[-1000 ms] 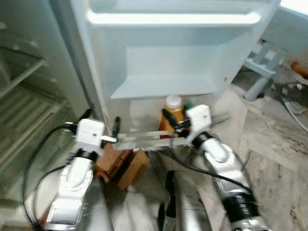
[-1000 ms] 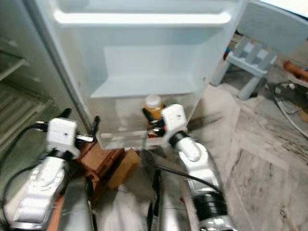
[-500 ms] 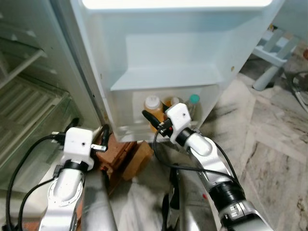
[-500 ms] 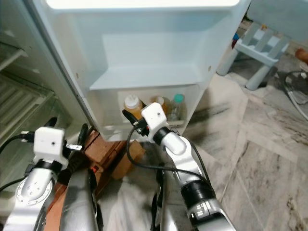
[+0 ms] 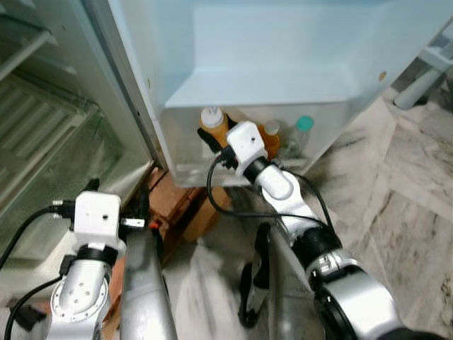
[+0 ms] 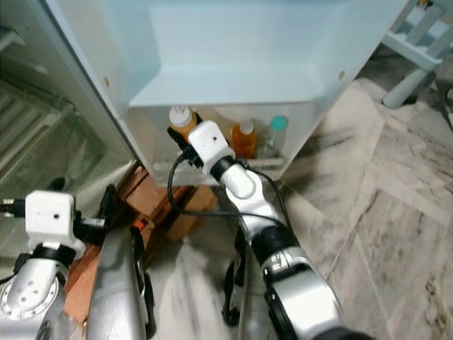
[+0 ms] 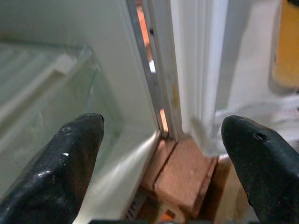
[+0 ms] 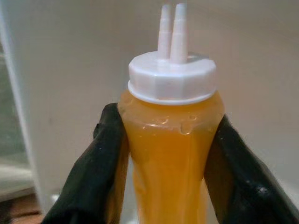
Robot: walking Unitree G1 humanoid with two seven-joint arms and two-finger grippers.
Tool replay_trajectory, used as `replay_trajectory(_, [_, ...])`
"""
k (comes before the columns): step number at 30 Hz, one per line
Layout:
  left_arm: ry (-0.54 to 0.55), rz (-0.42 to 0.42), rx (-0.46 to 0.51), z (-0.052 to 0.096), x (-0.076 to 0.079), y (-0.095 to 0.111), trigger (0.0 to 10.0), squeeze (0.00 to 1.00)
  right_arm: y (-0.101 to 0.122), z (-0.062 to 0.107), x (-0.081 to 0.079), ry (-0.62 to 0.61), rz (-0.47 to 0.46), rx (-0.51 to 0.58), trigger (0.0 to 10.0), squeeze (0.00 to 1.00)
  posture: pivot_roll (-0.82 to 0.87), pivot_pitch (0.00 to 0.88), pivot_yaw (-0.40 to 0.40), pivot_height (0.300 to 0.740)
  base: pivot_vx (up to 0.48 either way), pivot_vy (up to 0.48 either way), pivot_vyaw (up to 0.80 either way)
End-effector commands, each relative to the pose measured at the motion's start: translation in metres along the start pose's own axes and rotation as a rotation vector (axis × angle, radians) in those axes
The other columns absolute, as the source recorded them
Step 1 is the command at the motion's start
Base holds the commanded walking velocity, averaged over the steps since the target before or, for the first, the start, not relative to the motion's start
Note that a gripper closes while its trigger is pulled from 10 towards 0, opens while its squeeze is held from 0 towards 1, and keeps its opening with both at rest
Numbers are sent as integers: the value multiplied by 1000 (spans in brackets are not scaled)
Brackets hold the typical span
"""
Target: Restocking fridge
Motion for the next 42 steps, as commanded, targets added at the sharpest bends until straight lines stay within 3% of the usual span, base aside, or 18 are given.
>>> replay_trajectory(1, [-1, -3, -5, 6, 1, 3, 10000, 0, 2, 0, 9, -42, 53, 15, 10000, 0, 264, 389, -68, 527, 0, 0, 0])
replay_trajectory(6, [2, -6, -13, 7, -1, 3, 10000, 0, -2, -3, 16, -87, 120, 1, 10000, 0, 274, 396, -64, 527, 0, 0, 0])
replay_trajectory(10, [4, -7, -20, 9, -2, 5, 10000, 0, -20, 1, 17, -107, 151, -74, 10000, 0, 287, 404, -61, 527, 0, 0, 0])
replay_trajectory(17, [-2, -7, -46, 21, 0, 6, 10000, 0, -40, 12, 22, -168, 132, -146, 10000, 0, 296, 444, -49, 527, 0, 0, 0])
replay_trajectory(27, [-16, -5, -58, 22, 3, 10, 10000, 0, -49, 17, 33, -238, 138, -198, 10000, 0, 292, 465, -36, 527, 0, 0, 0])
replay_trajectory(32, [-24, 3, -74, 22, 5, 8, 10000, 0, -74, 31, 50, -347, 19, -334, 10000, 0, 295, 463, -29, 527, 0, 0, 0])
replay_trajectory(37, [-43, 3, -85, 24, 10, 6, 10000, 0, -87, 41, 59, -400, -60, -397, 10000, 0, 297, 455, -26, 527, 0, 0, 0])
replay_trajectory(38, [-43, 2, -85, 23, 9, 6, 10000, 0, -87, 41, 61, -411, -74, -401, 10000, 1000, 297, 453, -25, 527, 0, 0, 0])
replay_trajectory(42, [-43, 0, -84, 19, 8, 5, 10000, 0, -83, 37, 66, -431, -87, -395, 10000, 1000, 296, 437, -22, 527, 0, 0, 0])
Point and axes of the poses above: a point about 5 cm out from each wrist's last joint towards the gripper, its own z axis pointing back from the gripper into the wrist, its own y axis along the axis of the wrist's last joint, x = y × z, the point moved 6 cm from there along -z, pointing out of the wrist towards the gripper, and after that the axes turned 3 degrees about z, right-handed, at the moved point
